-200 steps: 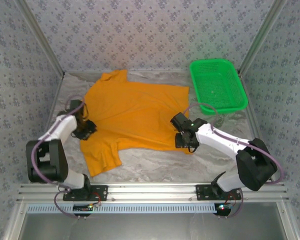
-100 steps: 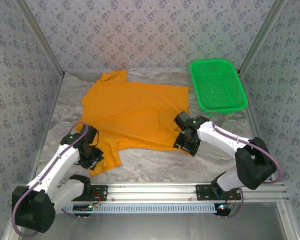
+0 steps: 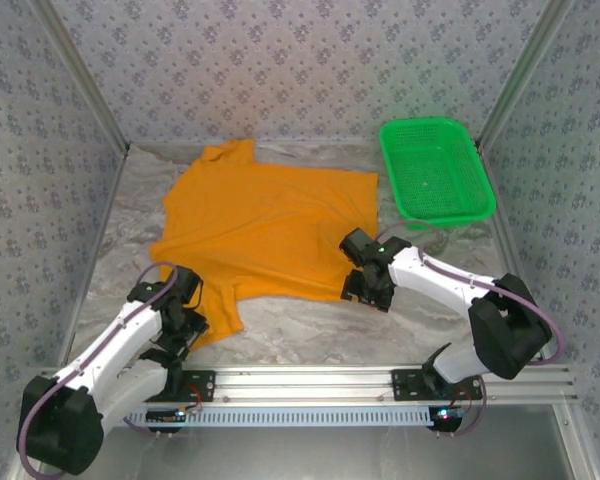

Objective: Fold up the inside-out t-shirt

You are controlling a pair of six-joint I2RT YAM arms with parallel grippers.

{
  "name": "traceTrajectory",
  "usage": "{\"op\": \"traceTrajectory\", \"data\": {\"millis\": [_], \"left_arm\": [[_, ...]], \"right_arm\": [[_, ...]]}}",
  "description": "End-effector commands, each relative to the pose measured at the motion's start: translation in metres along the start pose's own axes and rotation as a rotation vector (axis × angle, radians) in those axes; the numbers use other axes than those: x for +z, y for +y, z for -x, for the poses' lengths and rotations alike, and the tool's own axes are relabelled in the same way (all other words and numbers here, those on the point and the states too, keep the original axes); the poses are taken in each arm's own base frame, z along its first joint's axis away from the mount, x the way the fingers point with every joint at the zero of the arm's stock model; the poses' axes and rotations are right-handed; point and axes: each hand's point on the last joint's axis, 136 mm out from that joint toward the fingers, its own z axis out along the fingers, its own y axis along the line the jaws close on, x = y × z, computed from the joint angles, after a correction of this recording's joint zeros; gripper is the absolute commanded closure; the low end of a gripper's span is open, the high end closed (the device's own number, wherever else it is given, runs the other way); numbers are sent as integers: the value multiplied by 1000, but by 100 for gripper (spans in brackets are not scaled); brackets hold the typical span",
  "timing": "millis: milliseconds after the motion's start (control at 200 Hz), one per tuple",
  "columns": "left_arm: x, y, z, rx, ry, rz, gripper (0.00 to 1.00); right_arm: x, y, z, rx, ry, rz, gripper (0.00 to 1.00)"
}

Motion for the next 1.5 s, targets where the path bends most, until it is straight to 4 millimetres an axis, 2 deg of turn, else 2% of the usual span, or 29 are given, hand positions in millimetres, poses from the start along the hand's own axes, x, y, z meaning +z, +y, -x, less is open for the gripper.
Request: {"op": "traceTrajectory", "data": {"millis": [0, 85, 220, 265, 335, 415, 465, 550, 590, 630, 695, 810, 880, 974, 1104, 1204, 1254, 1329, 1369, 1404, 1494], "left_arm": [[6, 12, 10, -25, -53, 65, 51], [5, 10, 16, -27, -88, 61, 51], [-1, 1, 25, 22, -158, 69, 52], [-1, 0, 28, 31, -169, 78, 56], [7, -2, 26, 34, -155, 78, 66], [25, -3, 19, 21, -108, 59, 89], [27, -2, 19, 15, -108, 63, 99], [24, -4, 22, 45, -129, 64, 100], [23, -5, 23, 53, -135, 56, 100], [20, -4, 25, 60, -146, 52, 100], [4, -7, 33, 103, -200, 46, 100], [-46, -3, 59, 134, -374, 63, 100], [-80, -3, 72, 145, -481, 40, 100], [-112, 3, 82, 158, -571, 24, 100], [-127, 8, 79, 171, -572, 6, 100], [-137, 10, 75, 174, -567, -36, 100], [-147, 12, 75, 176, -584, -53, 100], [-166, 20, 80, 196, -647, -51, 100], [-178, 22, 85, 203, -691, -54, 100], [-190, 23, 90, 210, -739, -65, 100], [-220, 10, 100, 239, -846, -115, 100]], "right_arm": [[0, -13, 9, 5, -58, -28, 31], [7, -13, 12, 12, -52, -11, 25], [21, -27, 13, -23, -60, -83, 26], [28, -31, 12, -21, -51, -93, 26], [38, -34, 9, -40, -38, -107, 26], [46, -37, 7, -63, -21, -139, 28], [49, -37, 5, -62, -10, -139, 29], [52, -33, 4, -67, -14, -109, 43], [52, -33, 4, -68, -22, -106, 57], [49, -35, 6, -68, -31, -112, 67], [39, -39, 12, -68, -74, -136, 83], [9, -57, 25, -46, -195, -202, 97], [-9, -73, 32, -19, -271, -258, 100], [-29, -99, 34, 27, -348, -353, 100], [-49, -111, 30, 14, -382, -400, 100], [-60, -106, 20, -5, -377, -385, 97], [-66, -105, 8, 2, -372, -385, 94], [-69, -91, -14, -9, -366, -342, 90], [-67, -76, -23, -38, -335, -279, 88], [-70, -61, -22, -95, -334, -224, 88], [-84, -43, -18, -133, -308, -162, 91]]}}
